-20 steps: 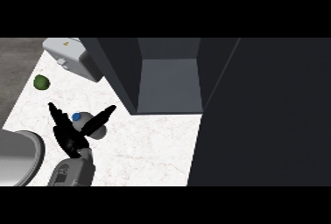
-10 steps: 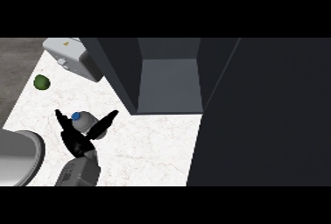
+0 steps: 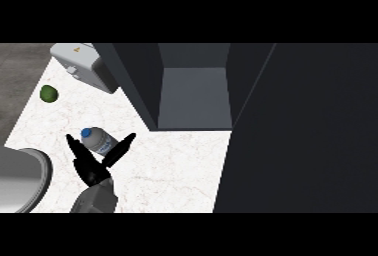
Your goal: Pick up the bottled water, place it into the cabinet and close the cabinet
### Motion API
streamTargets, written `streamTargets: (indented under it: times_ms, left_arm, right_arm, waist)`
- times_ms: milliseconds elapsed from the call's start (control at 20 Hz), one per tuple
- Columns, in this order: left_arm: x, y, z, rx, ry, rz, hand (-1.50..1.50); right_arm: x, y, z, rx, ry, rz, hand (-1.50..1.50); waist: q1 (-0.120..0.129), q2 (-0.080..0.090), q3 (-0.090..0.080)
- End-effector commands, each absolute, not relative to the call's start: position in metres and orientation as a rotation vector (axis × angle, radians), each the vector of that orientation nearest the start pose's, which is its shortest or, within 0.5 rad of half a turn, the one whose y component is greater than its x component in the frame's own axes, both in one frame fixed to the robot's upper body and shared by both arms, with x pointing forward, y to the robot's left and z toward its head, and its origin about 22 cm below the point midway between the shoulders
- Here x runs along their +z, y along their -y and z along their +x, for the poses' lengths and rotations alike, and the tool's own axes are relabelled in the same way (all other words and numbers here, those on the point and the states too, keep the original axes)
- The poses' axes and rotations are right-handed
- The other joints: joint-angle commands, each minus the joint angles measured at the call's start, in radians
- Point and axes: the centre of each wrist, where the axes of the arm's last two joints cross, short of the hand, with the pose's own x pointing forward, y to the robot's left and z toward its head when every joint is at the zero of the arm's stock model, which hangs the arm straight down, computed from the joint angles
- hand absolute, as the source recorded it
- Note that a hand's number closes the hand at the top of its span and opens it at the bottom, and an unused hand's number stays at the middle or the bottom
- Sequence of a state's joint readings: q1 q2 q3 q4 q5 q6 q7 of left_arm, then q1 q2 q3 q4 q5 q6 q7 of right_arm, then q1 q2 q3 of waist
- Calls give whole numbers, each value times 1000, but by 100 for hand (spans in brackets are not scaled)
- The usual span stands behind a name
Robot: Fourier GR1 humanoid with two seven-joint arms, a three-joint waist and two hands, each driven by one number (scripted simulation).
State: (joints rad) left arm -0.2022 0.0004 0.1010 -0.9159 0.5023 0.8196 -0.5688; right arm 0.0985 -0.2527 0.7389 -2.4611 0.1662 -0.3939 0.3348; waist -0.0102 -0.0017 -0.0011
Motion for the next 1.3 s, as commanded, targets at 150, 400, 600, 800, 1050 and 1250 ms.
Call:
streamTargets:
  times_ms: [150,400,600,800,1050,1250]
  left_arm:
    - [-125,-223,265,770,1390,676,-150]
    - [-136,-230,250,842,1423,629,150]
    - [-131,-231,258,855,1455,617,150]
    - [-126,-221,273,859,1460,565,150]
    - [-114,-250,286,889,1528,533,150]
    - [-130,-222,255,734,1612,311,150]
  right_arm:
    - [177,146,101,196,2000,275,-150]
    - [175,152,86,207,1986,274,-150]
    - [178,156,85,214,1993,254,-150]
    - [188,157,93,189,1972,264,-150]
    - [177,151,88,216,1994,262,-150]
    - [173,154,100,234,1972,247,-150]
  waist:
    - [0,2,0]
    - [-5,0,0]
    - [-3,-1,0]
    - [1,1,0]
    - [-3,0,0]
    - [3,-4,1]
